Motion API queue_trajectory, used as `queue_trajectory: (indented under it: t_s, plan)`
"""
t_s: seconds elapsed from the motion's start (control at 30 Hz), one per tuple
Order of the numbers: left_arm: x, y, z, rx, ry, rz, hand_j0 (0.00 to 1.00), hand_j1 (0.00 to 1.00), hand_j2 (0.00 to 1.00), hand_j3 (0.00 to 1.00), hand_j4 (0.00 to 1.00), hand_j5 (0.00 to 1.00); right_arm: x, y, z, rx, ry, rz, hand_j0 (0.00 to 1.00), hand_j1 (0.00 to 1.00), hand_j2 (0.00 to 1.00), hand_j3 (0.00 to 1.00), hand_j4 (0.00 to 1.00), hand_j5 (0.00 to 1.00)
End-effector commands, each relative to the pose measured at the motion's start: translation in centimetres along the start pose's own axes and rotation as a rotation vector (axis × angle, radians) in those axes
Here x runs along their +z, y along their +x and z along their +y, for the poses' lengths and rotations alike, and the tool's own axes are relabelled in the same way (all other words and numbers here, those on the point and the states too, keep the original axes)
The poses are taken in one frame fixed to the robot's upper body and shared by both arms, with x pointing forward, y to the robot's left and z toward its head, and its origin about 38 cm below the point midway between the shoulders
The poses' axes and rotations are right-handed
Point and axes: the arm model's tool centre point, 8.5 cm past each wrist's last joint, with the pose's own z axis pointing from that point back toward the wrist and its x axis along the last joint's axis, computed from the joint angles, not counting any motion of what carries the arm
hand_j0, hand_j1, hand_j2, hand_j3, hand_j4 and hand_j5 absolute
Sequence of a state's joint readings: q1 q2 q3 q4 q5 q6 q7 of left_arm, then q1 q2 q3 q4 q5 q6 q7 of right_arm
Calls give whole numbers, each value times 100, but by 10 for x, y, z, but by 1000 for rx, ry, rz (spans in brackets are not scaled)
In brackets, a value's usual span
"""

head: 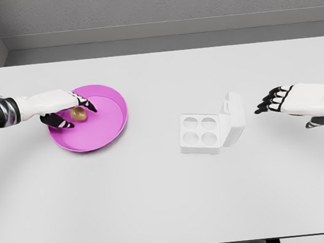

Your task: Pack egg into the box and close the box lid

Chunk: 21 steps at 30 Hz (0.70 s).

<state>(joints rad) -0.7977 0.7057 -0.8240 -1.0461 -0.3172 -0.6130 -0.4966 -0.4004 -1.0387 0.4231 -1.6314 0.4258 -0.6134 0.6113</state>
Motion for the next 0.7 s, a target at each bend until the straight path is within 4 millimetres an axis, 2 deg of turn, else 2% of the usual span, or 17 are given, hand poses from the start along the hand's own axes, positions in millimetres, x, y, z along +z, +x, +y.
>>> queue_trajectory:
  t_s: [0.0,0.27,0.37,0.63,0.67]
  plan:
    - [0,-1,-1,7,-3,4,75,75,75,75,75,75,3,4,-5,19,-1,-5,100,100,100,100,100,100]
    - [1,-4,-3,14,-9,13,74,74,74,74,74,74,3,4,-4,20,1,-7,100,100,100,100,100,100]
    - [-10,-1,-5,3,-21,11,70,70,70,70,70,70,3,4,-4,20,1,-7,100,100,100,100,100,100]
    - [-6,-11,-6,24,-18,38,70,70,70,70,70,70,3,4,-4,20,1,-7,100,100,100,100,100,100]
    - [-5,-12,-4,24,-16,42,67,67,67,67,67,67,3,5,-5,19,0,-8,100,100,100,100,100,100]
